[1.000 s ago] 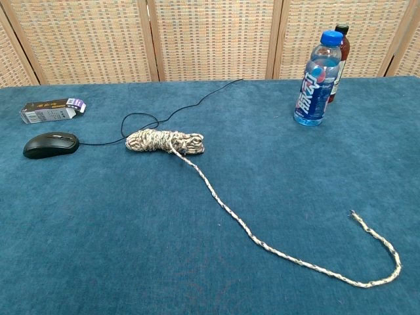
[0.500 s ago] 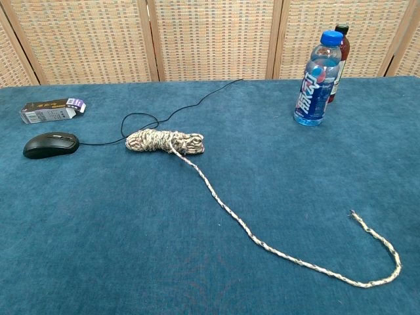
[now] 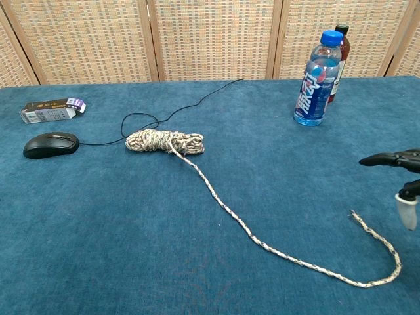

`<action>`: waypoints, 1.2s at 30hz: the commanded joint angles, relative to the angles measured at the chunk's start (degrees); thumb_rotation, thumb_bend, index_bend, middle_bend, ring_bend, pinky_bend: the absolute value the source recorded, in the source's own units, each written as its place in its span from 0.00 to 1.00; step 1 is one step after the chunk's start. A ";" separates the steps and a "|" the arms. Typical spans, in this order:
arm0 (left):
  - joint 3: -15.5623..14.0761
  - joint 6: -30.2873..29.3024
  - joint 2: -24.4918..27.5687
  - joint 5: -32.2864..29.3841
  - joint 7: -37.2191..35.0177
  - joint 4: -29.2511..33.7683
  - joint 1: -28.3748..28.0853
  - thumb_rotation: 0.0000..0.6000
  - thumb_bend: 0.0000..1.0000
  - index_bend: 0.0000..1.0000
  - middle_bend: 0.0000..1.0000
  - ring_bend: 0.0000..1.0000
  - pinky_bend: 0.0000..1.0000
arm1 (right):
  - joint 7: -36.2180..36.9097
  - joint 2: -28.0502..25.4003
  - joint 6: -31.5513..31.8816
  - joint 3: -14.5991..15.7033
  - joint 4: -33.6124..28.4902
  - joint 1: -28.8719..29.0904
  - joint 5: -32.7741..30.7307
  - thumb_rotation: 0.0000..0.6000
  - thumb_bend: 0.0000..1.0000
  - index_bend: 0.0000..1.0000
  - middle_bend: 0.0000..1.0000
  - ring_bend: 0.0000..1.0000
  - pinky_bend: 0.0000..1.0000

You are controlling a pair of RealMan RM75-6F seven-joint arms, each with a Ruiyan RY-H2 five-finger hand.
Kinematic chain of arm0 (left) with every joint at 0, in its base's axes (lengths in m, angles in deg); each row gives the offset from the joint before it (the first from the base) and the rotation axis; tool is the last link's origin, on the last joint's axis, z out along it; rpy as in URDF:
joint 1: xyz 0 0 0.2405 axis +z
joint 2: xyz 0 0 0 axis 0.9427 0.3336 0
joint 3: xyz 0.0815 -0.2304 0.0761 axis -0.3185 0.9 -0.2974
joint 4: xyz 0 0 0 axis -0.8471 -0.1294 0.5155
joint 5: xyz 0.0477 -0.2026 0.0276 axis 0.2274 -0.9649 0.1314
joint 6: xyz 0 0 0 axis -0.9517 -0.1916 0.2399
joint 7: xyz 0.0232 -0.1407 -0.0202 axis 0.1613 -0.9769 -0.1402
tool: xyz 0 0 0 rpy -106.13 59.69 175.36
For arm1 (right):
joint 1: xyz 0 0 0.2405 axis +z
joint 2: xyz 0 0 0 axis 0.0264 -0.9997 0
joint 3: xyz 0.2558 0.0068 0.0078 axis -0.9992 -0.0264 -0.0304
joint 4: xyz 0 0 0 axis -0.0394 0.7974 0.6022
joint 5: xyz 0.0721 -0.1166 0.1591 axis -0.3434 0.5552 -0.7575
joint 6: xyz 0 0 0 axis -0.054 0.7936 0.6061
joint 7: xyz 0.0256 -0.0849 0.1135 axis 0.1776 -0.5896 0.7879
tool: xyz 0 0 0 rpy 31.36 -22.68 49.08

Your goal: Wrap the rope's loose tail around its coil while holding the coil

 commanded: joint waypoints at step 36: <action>-0.19 1.20 -0.52 -0.52 1.07 -0.03 -0.52 1.00 0.00 0.00 0.00 0.00 0.00 | -14.45 10.12 -7.53 2.74 6.42 2.79 -5.24 1.00 0.31 0.49 0.00 0.00 0.00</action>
